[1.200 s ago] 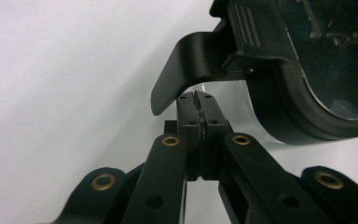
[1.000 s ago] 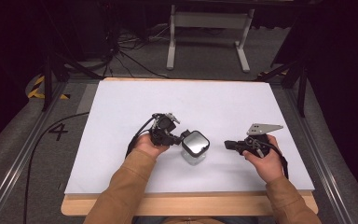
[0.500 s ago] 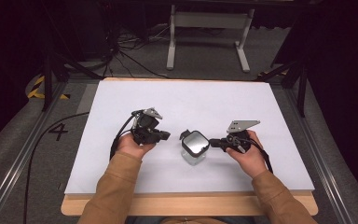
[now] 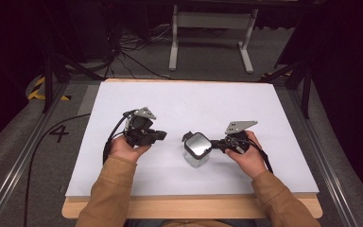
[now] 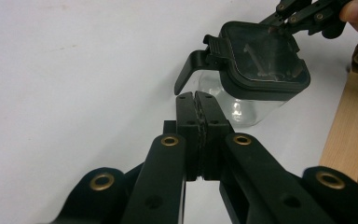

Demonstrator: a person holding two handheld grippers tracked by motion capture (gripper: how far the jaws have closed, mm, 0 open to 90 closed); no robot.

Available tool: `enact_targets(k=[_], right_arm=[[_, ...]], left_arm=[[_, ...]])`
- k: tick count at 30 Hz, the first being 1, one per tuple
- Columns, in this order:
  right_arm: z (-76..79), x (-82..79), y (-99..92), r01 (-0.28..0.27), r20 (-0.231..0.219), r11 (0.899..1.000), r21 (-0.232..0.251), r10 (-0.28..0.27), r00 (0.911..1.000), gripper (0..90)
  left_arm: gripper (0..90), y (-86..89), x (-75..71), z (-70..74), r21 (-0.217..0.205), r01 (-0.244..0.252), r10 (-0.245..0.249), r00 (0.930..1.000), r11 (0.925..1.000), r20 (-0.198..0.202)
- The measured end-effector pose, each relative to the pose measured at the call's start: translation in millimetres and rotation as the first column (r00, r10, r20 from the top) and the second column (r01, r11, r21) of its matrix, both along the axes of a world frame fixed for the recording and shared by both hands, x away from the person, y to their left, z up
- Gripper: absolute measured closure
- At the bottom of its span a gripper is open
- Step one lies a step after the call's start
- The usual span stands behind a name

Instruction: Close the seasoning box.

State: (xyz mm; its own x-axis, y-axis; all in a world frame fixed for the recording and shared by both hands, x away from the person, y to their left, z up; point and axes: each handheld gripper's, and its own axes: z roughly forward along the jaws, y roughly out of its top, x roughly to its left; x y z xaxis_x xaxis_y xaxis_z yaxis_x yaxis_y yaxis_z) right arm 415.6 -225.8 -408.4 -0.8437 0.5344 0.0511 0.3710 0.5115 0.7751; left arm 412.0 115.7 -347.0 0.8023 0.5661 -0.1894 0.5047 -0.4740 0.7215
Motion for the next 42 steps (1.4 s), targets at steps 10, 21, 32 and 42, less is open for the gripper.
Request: enact_targets(k=[10, 21, 32, 42], right_arm=[[0.3, -5.2, -1.2, -0.007, -0.015, 1.0, -0.01, 0.007, 0.9999, 90.0], [0.6, -24.0, 6.8, -0.053, -0.028, 0.997, -0.054, 0.052, 0.9983, 90.0], [-2.6, -35.6, 17.9, -0.1, -0.054, 0.992, -0.08, 0.096, 0.9939, 90.0], [12.6, -36.5, 9.4, -0.073, -0.017, 0.995, -0.074, 0.072, 0.9973, 90.0]], left_arm=[[88.9, 3.1, 0.3, 2.5, -0.008, -0.006, 0.006, 1.0, 1.0, 0.007], [88.6, -0.8, 2.2, 3.2, -0.016, 0.003, -0.003, 1.0, 0.9999, 0.006], [88.5, -2.2, 4.6, 3.7, -0.014, 0.015, -0.015, 0.9998, 0.9998, 0.01], [86.1, 0.3, 1.4, 8.0, -0.019, 0.012, -0.012, 0.9998, 0.9998, 0.017]])
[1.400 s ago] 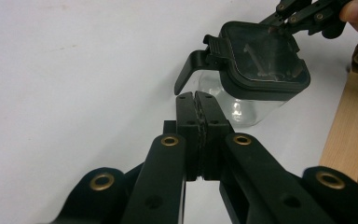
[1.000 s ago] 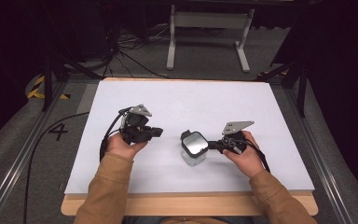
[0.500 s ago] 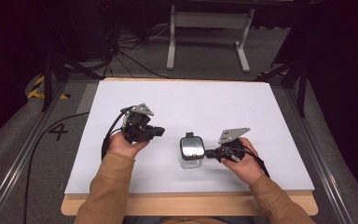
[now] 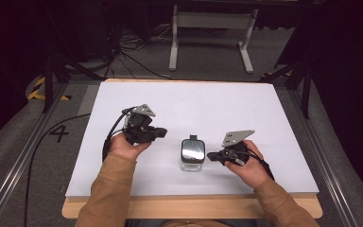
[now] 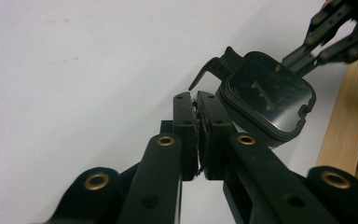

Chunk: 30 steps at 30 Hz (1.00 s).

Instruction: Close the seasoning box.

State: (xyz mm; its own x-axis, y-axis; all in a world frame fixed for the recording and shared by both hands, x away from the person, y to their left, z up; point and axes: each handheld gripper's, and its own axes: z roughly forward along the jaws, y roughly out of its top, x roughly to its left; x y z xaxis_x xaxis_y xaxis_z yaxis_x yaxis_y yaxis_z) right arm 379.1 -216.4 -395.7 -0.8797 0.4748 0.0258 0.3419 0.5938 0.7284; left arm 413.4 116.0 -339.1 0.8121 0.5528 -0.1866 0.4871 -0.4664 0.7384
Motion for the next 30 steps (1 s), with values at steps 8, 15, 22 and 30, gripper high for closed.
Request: enact_targets(k=[8, 15, 22, 30], right_arm=[[37.2, 4.1, -29.6, 0.063, 0.038, 0.995, 0.075, -0.066, 0.997, 80.6], [56.0, 9.7, -61.4, 0.12, 0.053, 0.987, 0.109, -0.126, 0.9906, 71.4], [56.3, 17.6, -94.7, 0.191, 0.054, 0.979, 0.076, -0.195, 0.9792, 61.6], [38.4, 33.7, -125.9, 0.298, 0.038, 0.954, 0.029, -0.299, 0.9536, 51.8]], left_arm=[[82.5, 9.4, -9.9, 7.5, 0.007, 0.003, -0.003, 0.9997, 1.0, 0.026], [81.3, 19.7, -12.6, 9.8, 0.013, -0.021, 0.021, 0.999, 0.9997, 0.04], [79.6, 28.1, -5.3, 1.3, 0.033, -0.043, 0.043, 0.9989, 0.9985, 0.019], [75.9, 36.7, 3.7, -10.8, 0.041, -0.074, 0.074, 0.9972, 0.9964, -0.004]])
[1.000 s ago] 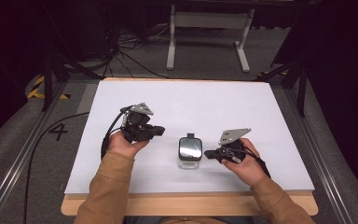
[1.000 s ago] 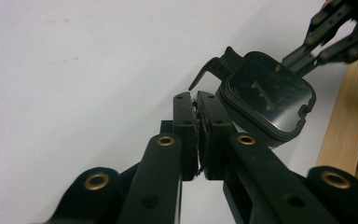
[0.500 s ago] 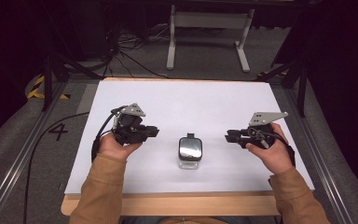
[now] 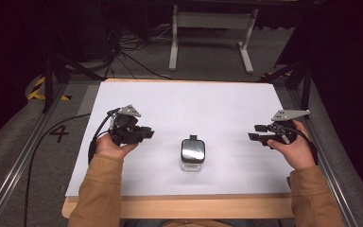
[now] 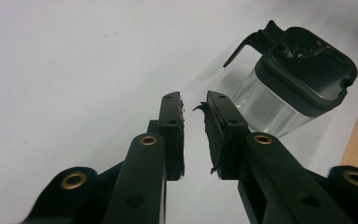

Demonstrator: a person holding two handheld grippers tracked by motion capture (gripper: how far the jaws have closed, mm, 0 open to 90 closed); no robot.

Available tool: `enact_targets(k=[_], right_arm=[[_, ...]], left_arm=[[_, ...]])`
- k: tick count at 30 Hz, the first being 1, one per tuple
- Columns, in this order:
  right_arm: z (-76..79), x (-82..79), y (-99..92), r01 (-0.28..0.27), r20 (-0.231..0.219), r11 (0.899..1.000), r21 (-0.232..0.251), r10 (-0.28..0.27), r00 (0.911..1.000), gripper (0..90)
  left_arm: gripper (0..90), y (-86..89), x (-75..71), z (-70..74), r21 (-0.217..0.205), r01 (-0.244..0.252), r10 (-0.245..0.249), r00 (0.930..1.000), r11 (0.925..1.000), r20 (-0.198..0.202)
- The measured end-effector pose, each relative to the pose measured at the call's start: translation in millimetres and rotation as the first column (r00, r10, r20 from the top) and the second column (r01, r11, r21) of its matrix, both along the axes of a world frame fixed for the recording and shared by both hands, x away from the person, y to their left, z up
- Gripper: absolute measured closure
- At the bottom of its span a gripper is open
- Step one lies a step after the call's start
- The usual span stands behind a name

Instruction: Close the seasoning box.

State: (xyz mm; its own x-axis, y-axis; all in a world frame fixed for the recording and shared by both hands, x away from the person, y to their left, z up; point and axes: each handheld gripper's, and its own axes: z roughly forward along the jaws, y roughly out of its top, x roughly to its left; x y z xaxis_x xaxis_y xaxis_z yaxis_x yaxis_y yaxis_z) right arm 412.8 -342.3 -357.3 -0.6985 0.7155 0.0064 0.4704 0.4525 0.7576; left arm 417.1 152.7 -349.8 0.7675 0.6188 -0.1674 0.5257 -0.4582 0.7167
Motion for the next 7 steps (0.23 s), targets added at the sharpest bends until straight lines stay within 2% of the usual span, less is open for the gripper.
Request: enact_targets(k=[3, 7], right_arm=[[-8.7, 5.0, -6.0, 0.045, -0.011, 0.999, 0.002, -0.045, 0.9989, 50.0], [-10.2, 5.9, -6.6, 0.061, -0.005, 0.998, 0.022, -0.061, 0.9981, 48.9]], left_arm=[[73.2, 1.6, 1.7, -1.7, -0.007, -0.01, 0.01, 1.0, 0.9999, 0.002], [69.9, 1.7, 2.0, -1.6, -0.013, -0.011, 0.011, 0.9999, 0.9999, 0.008]])
